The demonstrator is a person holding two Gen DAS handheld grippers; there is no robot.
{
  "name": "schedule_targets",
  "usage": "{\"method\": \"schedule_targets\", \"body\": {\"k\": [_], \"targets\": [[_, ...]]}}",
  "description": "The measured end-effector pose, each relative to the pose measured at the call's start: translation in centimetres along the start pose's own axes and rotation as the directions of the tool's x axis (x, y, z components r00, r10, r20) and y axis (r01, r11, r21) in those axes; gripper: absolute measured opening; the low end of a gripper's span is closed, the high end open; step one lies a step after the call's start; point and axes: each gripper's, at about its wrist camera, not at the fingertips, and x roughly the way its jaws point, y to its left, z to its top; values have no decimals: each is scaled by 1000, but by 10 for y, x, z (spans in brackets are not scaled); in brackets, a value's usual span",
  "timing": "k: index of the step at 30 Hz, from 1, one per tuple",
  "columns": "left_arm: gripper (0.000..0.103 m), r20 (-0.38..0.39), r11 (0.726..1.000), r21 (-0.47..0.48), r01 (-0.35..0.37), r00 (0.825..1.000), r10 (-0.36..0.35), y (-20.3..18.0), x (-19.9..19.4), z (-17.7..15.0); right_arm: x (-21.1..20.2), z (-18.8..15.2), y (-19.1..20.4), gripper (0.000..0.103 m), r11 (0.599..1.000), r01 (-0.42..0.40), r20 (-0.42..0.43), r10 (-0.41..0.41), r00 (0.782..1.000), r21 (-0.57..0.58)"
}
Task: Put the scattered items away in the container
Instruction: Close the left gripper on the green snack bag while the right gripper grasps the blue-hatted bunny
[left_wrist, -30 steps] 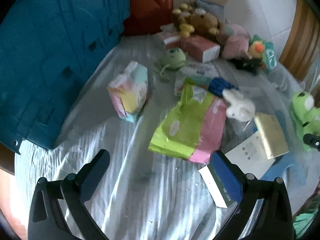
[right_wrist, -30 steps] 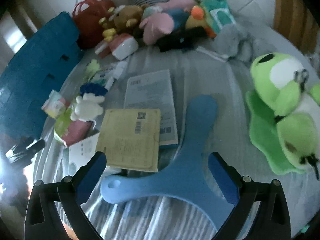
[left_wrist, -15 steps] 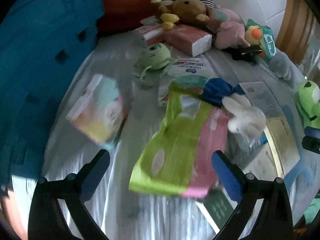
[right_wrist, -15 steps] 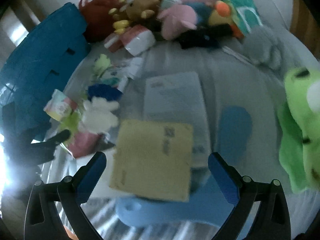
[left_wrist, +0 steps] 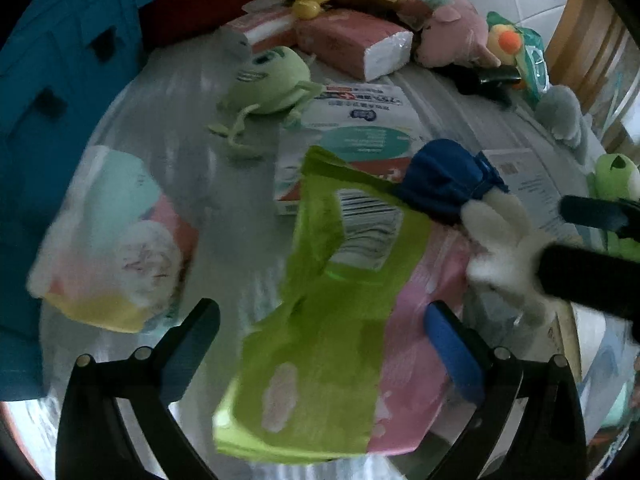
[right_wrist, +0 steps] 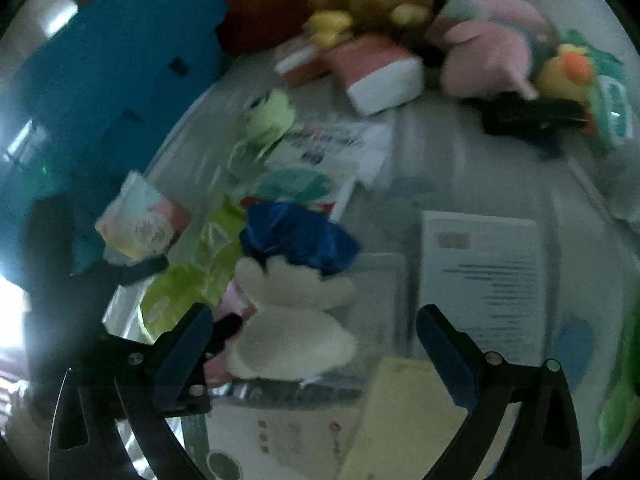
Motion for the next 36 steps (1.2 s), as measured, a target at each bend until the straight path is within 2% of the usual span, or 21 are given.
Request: {"method": "schedule_targets", "body": {"k": [4,5,6,8,10,11,12,16,17,18,20,22,24,27,29,31,32,33,34,35,36], "targets": [[103,-18,998,-14,56,998,-56,4,9,3,17,-1,-1,101,997,72,-23,-73,997,-23],[103,-20,997,-14,71,997,-71,2,11,3,19,0,-4,89,997,72,-34,-72,997,-16],[103,-22,996,-15,85,996,-85,1,13,4,22,-1,-8,82,996,85,-51,-85,995,-11],[103,-39,993,-21,113,993,-114,-3,16,3,21,-2,-13,77,998,71,-49,-71,996,-3],[93,-53,990,-23,140,989,-141,-7,17,1,13,-4,-16,70,997,71,-41,-71,997,3],[91,-52,990,-24,136,989,-137,-8,14,0,9,-5,-18,58,997,71,-37,-71,997,6],[86,-48,991,-23,133,990,-134,-8,11,-1,5,-7,-19,54,997,83,-30,-83,996,-1],[74,-30,988,-48,150,988,-152,1,3,-3,0,-10,-25,57,995,101,-37,-102,994,-25],[74,-27,987,-54,150,988,-152,3,2,-5,-3,-11,-26,67,993,111,-31,-112,993,-31],[73,-23,987,-59,150,988,-151,6,0,-6,-5,-13,-26,87,992,121,-25,-122,992,-38],[74,-6,988,-53,143,990,-143,10,-2,-8,-15,-14,-27,102,991,130,0,-130,992,-45],[92,-10,993,-46,112,994,-112,10,2,-5,-29,-12,-29,102,987,147,36,-145,989,-63],[103,-15,996,-39,78,997,-79,10,7,-2,-42,-6,-30,102,983,160,78,-154,985,-87],[103,-48,988,-78,133,989,-137,9,17,1,-44,4,-28,102,978,165,93,-154,984,-130],[95,-47,988,-60,142,988,-145,-3,17,0,-35,12,-25,102,972,160,87,-147,985,-171],[88,-43,992,-36,119,992,-120,-15,12,0,-24,17,-22,97,967,150,76,-137,988,-207],[86,-45,992,-40,118,992,-120,-16,11,0,-17,19,-21,88,963,146,67,-134,989,-228],[81,-46,992,-51,117,992,-119,-14,9,-1,-9,20,-18,69,959,142,51,-133,990,-246],[74,-39,991,-64,115,992,-118,-11,3,-2,-1,21,-16,58,955,137,35,-133,991,-263],[70,-30,991,-77,113,993,-115,-9,-2,-3,5,21,-15,52,952,137,25,-135,990,-273],[65,-27,990,-83,114,993,-116,-7,-5,-3,11,22,-13,52,949,137,16,-138,990,-283]]}}
